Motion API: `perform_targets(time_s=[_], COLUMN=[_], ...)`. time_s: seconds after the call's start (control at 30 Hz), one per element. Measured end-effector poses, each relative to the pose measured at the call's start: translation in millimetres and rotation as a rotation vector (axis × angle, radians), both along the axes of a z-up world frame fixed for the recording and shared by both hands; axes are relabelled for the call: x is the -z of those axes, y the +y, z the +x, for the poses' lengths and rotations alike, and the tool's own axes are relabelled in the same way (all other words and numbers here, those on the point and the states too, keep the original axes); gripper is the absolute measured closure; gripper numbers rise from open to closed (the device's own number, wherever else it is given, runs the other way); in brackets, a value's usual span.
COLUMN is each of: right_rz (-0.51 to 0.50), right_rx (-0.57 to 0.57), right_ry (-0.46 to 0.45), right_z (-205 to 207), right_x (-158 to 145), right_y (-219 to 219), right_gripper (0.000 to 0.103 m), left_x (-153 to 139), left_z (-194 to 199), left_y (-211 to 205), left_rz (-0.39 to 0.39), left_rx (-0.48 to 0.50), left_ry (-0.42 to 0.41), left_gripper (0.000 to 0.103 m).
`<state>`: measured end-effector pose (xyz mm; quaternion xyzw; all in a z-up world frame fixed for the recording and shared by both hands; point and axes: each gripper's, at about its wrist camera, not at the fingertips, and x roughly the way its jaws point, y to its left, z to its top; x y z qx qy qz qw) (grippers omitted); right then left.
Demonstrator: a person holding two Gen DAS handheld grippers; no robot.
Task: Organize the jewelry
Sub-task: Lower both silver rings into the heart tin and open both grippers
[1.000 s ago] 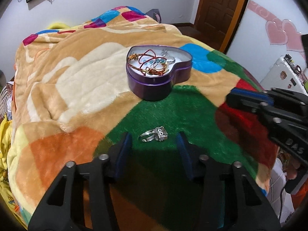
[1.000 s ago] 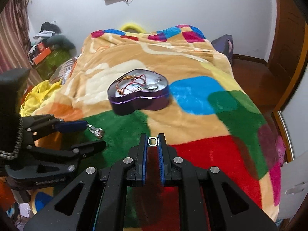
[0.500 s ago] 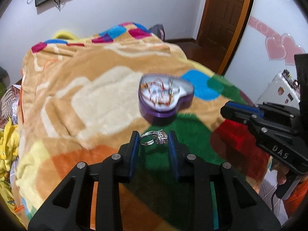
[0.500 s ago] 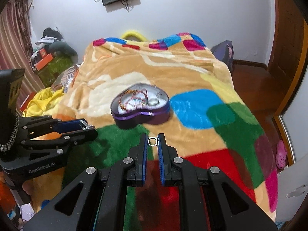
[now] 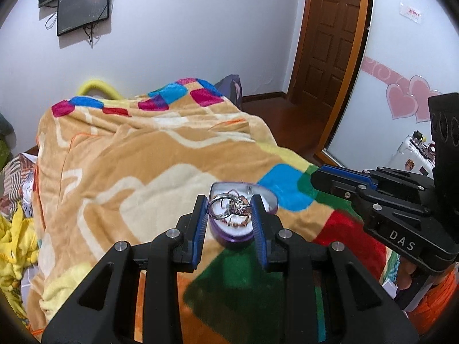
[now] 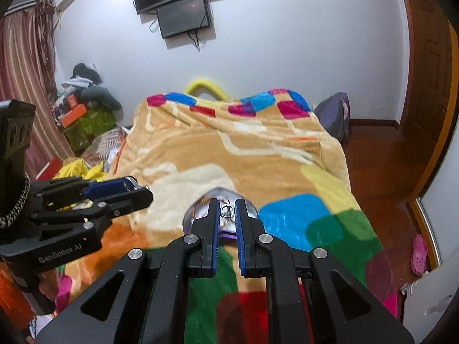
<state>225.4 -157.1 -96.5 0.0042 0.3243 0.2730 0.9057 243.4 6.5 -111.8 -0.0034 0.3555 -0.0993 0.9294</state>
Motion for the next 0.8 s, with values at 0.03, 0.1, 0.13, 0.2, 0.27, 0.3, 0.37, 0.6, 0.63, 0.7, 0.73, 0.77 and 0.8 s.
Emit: perform_targets(time_s=[0.03, 0.1, 0.13, 0.2, 0.27, 0.3, 0.37, 0.6, 0.63, 0.7, 0.73, 0.77, 0.8], right_rz=[0.005, 0.008, 0.009, 0.008, 0.005, 0.003, -0.001, -0.026, -0.027, -0.031, -0.032, -0.036, -0.040], right_rx=[-0.001, -0.001, -0.002, -0.002, 0.002, 0.004, 0.007, 0.011, 0.008, 0.004, 0.003, 0.001, -0.002], right_ry=[-0.002, -0.005, -0.005, 0.001, 0.015, 0.028, 0.054, 0.142, 0.155, 0.166, 0.168, 0.170, 0.171], right_z=[2.3, 4.9, 6.6, 11.2, 15.3, 18.4, 23.4, 39.7, 41.4, 42.8, 43.3, 43.5, 43.5], right_x=[-0.9, -1.3, -0.5, 3.6, 9.9, 14.5, 23.3, 50.0, 53.1, 56.2, 56.7, 57.4, 57.8], right_y=[1.7, 4.2, 5.7, 9.2, 10.9, 11.8, 11.5, 13.7, 14.0, 13.8, 13.9, 14.5, 15.2], right_gripper=[0.094, 0.094, 0.094, 0.094, 0.094, 0.094, 0.094, 0.094, 0.094, 0.094, 0.094, 0.094, 0.094], left_x=[-0.4, 0.0, 0.8, 4.1, 9.1, 12.1, 20.1, 47.8, 51.6, 57.5, 60.2, 62.6, 64.2], left_z=[2.3, 7.2, 9.9, 14.9, 19.2, 21.8, 27.6, 42.3, 44.7, 47.8, 49.2, 50.5, 51.3], left_y=[0.1, -0.7, -0.9, -0.5, -0.7, -1.1, -1.4, -6.3, -6.4, -6.8, -6.9, -6.9, -7.0], left_rz=[-0.001, -0.004, -0.004, -0.010, -0.014, -0.016, -0.020, -0.005, -0.004, -0.008, -0.013, -0.018, -0.021], left_rx=[0.002, 0.006, 0.007, 0.009, 0.011, 0.012, 0.018, 0.040, 0.041, 0.044, 0.046, 0.050, 0.053], left_ry=[-0.003, -0.005, -0.006, -0.001, 0.008, 0.017, 0.037, 0.097, 0.106, 0.121, 0.129, 0.137, 0.142], left_gripper=[0.073, 0.073, 0.073, 0.073, 0.074, 0.074, 0.074, 0.074, 0.074, 0.074, 0.074, 0.074, 0.074])
